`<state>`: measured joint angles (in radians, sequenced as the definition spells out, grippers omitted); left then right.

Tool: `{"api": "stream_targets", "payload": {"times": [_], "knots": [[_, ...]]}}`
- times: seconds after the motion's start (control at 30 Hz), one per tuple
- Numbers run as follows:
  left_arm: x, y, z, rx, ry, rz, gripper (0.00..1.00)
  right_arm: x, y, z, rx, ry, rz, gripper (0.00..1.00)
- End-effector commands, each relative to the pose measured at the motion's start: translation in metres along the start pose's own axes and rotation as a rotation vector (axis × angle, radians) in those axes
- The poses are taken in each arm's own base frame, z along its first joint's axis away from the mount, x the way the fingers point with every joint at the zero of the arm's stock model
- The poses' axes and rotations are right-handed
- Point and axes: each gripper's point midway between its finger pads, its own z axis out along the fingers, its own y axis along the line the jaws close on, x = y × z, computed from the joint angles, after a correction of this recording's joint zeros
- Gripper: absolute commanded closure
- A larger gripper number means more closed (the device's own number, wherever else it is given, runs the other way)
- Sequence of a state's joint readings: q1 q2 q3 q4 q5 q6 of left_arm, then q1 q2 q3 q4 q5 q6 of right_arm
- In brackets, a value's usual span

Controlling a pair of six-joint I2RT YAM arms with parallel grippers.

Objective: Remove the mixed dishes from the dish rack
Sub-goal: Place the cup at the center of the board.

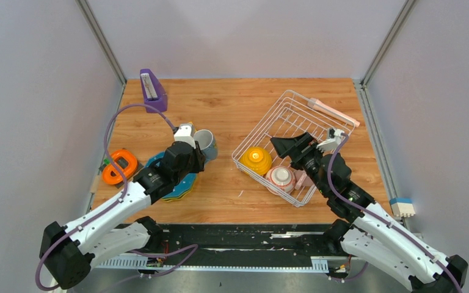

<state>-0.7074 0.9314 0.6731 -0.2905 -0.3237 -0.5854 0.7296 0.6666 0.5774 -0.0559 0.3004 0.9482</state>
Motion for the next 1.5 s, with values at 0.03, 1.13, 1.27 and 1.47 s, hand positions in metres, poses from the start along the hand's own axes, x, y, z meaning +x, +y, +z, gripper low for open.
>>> {"api": "stream_targets", "payload": {"times": [0.03,1.13,1.27,1.47], "knots": [[-0.028,-0.007,0.014,-0.016,-0.123,-0.04,1.0,-0.009,-0.008,0.0,0.024,-0.056,-0.009,0.0],[-0.002,0.023,0.1,-0.233,-0.141,0.001,1.0,-0.015,-0.028,-0.001,0.084,-0.105,-0.096,0.0],[-0.002,0.031,0.109,-0.261,-0.143,-0.002,1.0,-0.017,-0.032,-0.002,0.099,-0.117,-0.101,0.0],[0.003,0.043,0.128,-0.299,-0.107,-0.002,0.96,-0.018,-0.04,-0.004,0.137,-0.124,-0.106,0.0]]}}
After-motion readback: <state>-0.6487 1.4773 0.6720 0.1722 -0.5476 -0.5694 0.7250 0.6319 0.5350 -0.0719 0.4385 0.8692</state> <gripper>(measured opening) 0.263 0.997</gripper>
